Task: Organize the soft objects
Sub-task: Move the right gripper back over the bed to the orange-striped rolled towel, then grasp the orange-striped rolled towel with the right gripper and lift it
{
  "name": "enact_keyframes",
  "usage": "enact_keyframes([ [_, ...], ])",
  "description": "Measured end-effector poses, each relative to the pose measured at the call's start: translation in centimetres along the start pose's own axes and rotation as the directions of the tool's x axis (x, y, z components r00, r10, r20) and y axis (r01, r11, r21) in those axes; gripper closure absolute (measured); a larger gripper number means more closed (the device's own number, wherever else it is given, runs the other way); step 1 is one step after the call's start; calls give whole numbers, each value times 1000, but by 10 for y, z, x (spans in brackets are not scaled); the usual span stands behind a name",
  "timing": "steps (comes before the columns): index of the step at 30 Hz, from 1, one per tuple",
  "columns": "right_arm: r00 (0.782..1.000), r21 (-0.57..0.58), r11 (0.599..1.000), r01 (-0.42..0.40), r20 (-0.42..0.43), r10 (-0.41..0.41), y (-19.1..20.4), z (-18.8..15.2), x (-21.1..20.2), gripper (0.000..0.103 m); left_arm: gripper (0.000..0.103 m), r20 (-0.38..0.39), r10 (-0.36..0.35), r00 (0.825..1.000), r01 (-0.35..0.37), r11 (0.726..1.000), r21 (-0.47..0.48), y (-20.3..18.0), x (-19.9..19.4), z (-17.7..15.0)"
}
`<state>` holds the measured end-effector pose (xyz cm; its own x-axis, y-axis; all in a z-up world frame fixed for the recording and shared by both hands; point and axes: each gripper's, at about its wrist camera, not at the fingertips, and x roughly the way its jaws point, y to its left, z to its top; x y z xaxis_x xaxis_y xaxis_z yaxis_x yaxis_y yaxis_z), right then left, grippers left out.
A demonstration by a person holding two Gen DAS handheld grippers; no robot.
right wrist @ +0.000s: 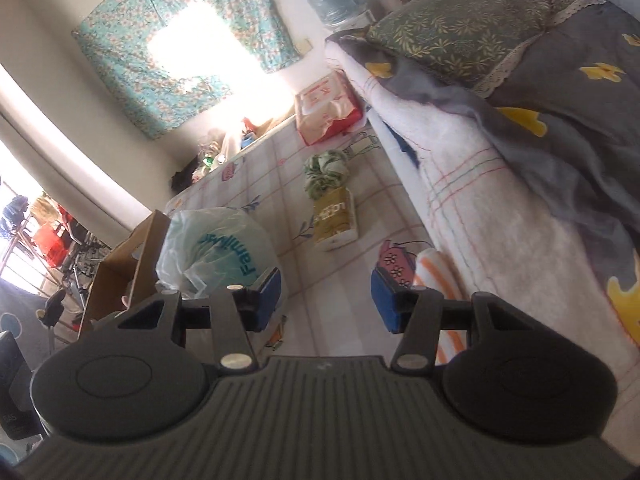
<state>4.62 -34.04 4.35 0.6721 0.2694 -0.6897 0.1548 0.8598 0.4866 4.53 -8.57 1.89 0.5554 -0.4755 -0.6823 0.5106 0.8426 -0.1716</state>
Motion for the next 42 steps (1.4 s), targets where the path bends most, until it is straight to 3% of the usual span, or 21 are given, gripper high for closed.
enact_keyframes([
  [5,998,23,999,26,-58,-25,-29,-12,22,53,23,-54,-102,993,105,993,58,-41,53,-8],
  [10,993,33,999,23,-115,-19,-35,-2,43,57,31,-96,-167,981,171,984,41,-55,92,-4],
  [16,977,40,996,80,-202,-70,-49,0,75,66,30,-146,-261,954,264,965,-3,-62,117,1],
  [26,973,107,991,85,-223,-60,-64,6,78,70,30,-194,-308,931,303,951,-54,-65,148,8],
  [31,964,153,985,81,-262,-39,-75,-1,87,70,31,-216,-298,930,294,954,-54,-66,157,10],
  [42,959,243,969,-41,-261,106,-65,-1,82,69,32,-221,-293,930,281,956,-85,-58,152,7],
])
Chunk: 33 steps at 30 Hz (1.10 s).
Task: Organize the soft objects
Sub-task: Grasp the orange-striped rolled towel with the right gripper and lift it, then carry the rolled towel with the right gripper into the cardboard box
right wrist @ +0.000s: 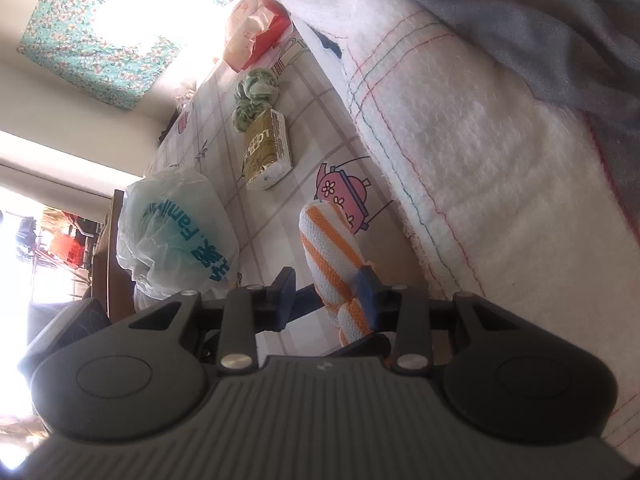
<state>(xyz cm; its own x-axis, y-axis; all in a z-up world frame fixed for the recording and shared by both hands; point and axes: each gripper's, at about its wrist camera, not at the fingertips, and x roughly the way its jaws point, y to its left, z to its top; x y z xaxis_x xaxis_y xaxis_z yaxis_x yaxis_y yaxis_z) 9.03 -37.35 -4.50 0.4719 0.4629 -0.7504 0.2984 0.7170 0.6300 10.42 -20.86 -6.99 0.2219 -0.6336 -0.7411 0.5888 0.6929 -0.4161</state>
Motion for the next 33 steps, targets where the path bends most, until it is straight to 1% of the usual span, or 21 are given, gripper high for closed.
enact_keyframes([
  [2,999,-19,1000,24,33,-23,3,2,-4,69,31,-2,0,1000,0,1000,-5,1,-1,-1],
  [4,995,-57,995,80,64,-76,7,5,-4,69,31,-2,1,1000,-1,1000,-10,2,-1,-1],
  [5,994,-64,993,95,65,-91,7,7,-2,68,30,-2,2,1000,-2,1000,-11,3,-1,-1],
  [8,995,-51,994,97,17,-96,1,8,11,68,29,-1,1,1000,-1,1000,-13,4,0,-2],
  [10,996,-60,994,93,-7,-93,0,5,19,64,29,-4,-2,1000,1,1000,-21,6,1,-3],
  [13,998,-35,998,54,-39,-56,-5,1,28,62,28,-7,-12,1000,12,999,-44,12,3,-1],
  [16,999,3,1000,28,-47,-28,-10,1,32,62,28,-5,-13,1000,13,999,-52,13,3,0],
  [18,999,37,999,6,-48,-4,-12,0,31,64,30,6,-6,1000,6,999,-38,11,-2,0],
  [22,997,74,996,-48,-60,53,-9,-8,28,67,30,22,20,1000,-19,1000,-18,5,-13,-2],
  [24,997,56,997,-51,-50,54,-3,-12,25,68,31,30,22,999,-21,1000,-22,4,-19,-4],
  [28,996,52,996,-79,-33,80,7,-19,17,68,31,63,41,997,-41,999,2,-3,-37,-7],
  [33,993,10,993,-120,-17,121,30,-27,2,68,30,130,58,990,-59,998,6,-8,-72,-11],
])
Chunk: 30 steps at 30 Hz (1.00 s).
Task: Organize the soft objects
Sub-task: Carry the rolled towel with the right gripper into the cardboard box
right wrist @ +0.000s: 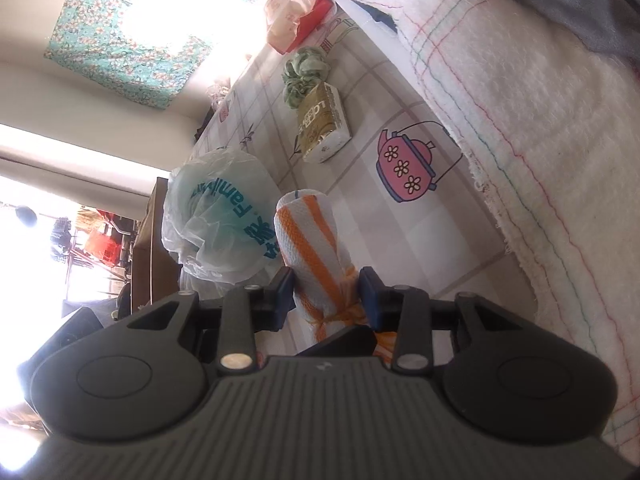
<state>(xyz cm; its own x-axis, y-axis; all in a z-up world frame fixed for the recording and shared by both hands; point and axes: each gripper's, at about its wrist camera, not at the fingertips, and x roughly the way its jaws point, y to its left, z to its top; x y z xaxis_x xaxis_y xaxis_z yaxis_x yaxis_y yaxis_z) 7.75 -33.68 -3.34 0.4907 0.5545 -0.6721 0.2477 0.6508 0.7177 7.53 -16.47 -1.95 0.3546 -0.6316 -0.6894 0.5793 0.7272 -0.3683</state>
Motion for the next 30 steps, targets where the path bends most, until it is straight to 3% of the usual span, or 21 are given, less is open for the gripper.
enact_keyframes([
  [7,997,-120,990,-75,-1,76,65,-9,-3,67,30,134,101,986,-100,995,-17,7,-72,5],
  [14,983,-277,943,-183,-71,169,160,-23,24,66,30,236,255,938,-240,967,-89,35,-156,3],
  [17,972,-325,917,-231,-128,199,204,-31,45,66,30,259,331,908,-304,942,-140,54,-195,-1],
  [24,921,-372,860,-349,-305,242,293,-54,111,66,30,222,473,852,-413,870,-271,106,-267,-11],
  [30,870,-373,852,-367,-462,172,334,-79,178,66,30,135,503,854,-420,819,-391,157,-288,-37],
])
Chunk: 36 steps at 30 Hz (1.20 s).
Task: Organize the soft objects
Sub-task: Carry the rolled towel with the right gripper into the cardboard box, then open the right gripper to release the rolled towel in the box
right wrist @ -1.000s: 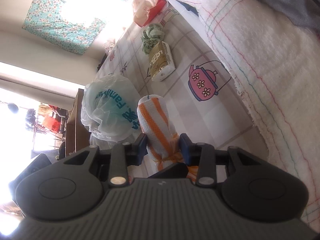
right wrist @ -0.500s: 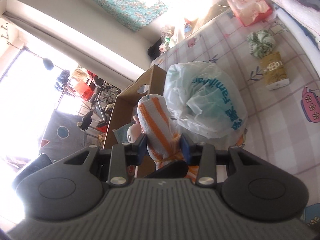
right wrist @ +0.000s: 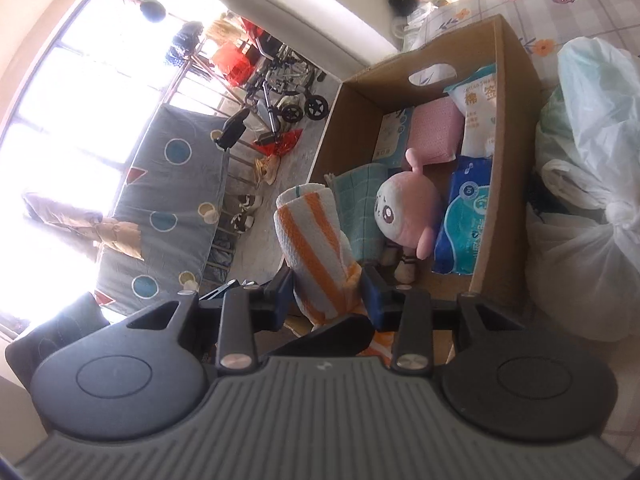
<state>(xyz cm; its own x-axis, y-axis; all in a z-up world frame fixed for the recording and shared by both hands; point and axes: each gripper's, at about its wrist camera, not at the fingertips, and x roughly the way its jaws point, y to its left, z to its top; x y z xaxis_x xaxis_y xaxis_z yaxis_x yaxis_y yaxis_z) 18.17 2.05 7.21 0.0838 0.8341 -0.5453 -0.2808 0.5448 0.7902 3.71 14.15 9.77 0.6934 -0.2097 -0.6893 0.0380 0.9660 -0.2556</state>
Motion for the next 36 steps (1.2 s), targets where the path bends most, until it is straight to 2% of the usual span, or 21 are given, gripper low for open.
enact_keyframes([
  [5,991,-11,998,62,-115,-63,0,0,43,66,30,-90,-1,996,-6,997,-73,32,20,-15],
  [10,963,-80,982,172,-196,-185,-9,-6,72,66,30,-157,-12,987,-7,993,-116,51,44,-27],
  [11,957,-94,977,192,-204,-208,-10,-7,74,70,30,-174,-24,984,1,992,-130,56,46,-31],
  [15,937,-174,952,250,-205,-284,-2,-6,81,65,31,-207,-33,978,0,988,-154,62,59,-37],
  [18,936,-187,948,258,-195,-293,-2,-3,80,65,30,-200,-34,979,4,989,-149,63,60,-35],
  [23,949,-187,951,247,-152,-276,-6,2,70,64,30,-167,7,986,-30,991,-131,63,51,-29],
  [26,967,-163,963,215,-104,-234,-10,4,51,63,30,-136,40,990,-57,990,-128,63,42,-24],
  [30,986,-116,979,168,19,-167,-21,-3,2,57,29,-84,66,994,-73,994,-83,47,32,-17],
  [33,982,-92,985,148,131,-136,-35,-22,-39,52,25,-45,57,997,-58,998,-21,21,29,-12],
  [36,966,-35,990,136,227,-125,-60,-48,-84,50,21,-19,43,999,-41,997,63,-13,32,-7],
])
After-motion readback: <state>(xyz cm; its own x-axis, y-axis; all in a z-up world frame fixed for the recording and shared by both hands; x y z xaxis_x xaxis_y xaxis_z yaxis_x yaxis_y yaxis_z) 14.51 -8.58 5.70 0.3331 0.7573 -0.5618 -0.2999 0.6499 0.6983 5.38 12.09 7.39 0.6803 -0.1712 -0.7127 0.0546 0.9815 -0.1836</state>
